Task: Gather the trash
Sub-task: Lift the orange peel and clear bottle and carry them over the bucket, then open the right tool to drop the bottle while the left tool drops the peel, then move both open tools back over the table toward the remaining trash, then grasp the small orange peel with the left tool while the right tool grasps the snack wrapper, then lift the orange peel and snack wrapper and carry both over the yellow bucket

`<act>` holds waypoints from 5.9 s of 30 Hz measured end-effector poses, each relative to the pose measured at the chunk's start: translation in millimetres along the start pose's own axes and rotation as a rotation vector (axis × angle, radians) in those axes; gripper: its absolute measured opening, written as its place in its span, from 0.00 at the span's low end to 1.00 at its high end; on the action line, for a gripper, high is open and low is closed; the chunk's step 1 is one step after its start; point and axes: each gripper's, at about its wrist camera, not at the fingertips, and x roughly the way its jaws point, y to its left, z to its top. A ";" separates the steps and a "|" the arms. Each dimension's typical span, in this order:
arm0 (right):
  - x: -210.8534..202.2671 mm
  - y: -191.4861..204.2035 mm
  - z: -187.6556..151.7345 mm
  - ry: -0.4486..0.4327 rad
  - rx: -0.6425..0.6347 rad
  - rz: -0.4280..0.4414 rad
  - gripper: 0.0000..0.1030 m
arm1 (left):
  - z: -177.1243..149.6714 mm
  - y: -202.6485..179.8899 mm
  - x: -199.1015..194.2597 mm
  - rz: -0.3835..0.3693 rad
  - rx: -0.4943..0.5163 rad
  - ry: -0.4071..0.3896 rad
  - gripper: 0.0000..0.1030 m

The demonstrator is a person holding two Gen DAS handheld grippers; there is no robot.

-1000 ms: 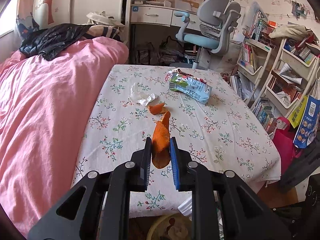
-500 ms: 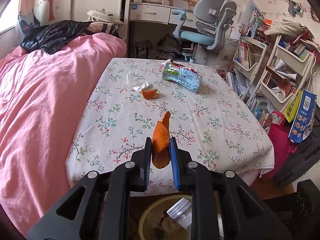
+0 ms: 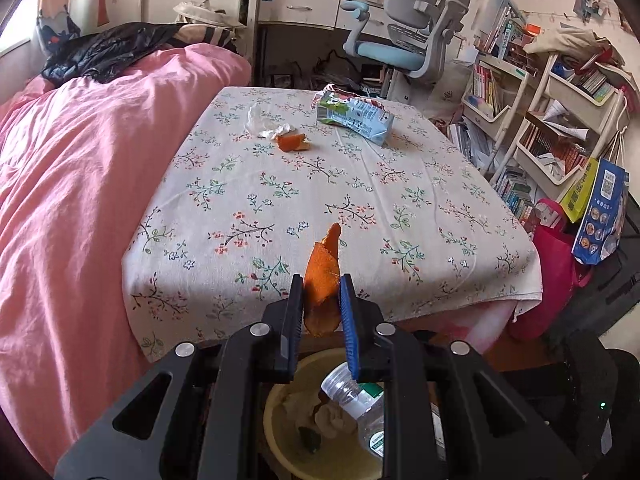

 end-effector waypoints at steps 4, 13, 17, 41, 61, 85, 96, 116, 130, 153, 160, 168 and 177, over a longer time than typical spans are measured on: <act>9.2 -5.6 -0.5 0.026 0.029 0.002 0.54 | -8.8 -0.3 -0.6 -0.002 -0.007 0.019 0.17; 18.4 -9.9 -1.9 0.050 0.056 -0.008 0.54 | -25.4 -4.5 -3.9 0.006 0.006 0.049 0.17; 22.7 -16.9 -1.5 0.055 0.089 -0.010 0.54 | -32.1 -4.9 -3.2 0.013 0.003 0.069 0.17; 2.8 -47.2 4.2 -0.082 0.267 -0.003 0.63 | -78.0 -19.6 13.9 0.036 0.030 0.270 0.40; 5.0 -47.1 5.2 -0.067 0.259 -0.013 0.64 | -67.3 -15.5 2.9 0.089 0.008 0.160 0.68; 8.0 -36.1 4.8 -0.060 0.200 -0.045 0.65 | -57.9 -19.8 -13.4 0.136 0.039 0.034 0.75; -25.8 5.9 9.5 -0.219 -0.014 -0.108 0.65 | -24.9 -1.0 -27.5 0.146 -0.027 -0.081 0.77; -103.2 -6.0 212.5 -0.463 -0.148 -0.182 0.66 | 108.8 14.9 74.6 0.097 0.102 -0.097 0.73; -11.3 -33.9 389.9 -0.240 -0.109 -0.265 0.66 | 159.3 1.2 167.3 0.024 0.249 -0.037 0.68; -43.6 -130.6 407.7 -0.393 0.226 -0.032 0.14 | 181.2 9.5 211.2 -0.073 0.205 0.120 0.13; -104.8 -112.4 360.6 -0.598 0.183 0.020 0.14 | 185.6 23.0 178.9 -0.173 0.108 0.057 0.13; -131.3 -101.6 278.8 -0.685 0.209 0.114 0.14 | 166.9 24.8 144.9 -0.175 0.107 -0.006 0.13; -129.3 -110.8 242.4 -0.672 0.283 0.190 0.14 | 141.7 -6.3 112.8 -0.102 0.219 -0.049 0.13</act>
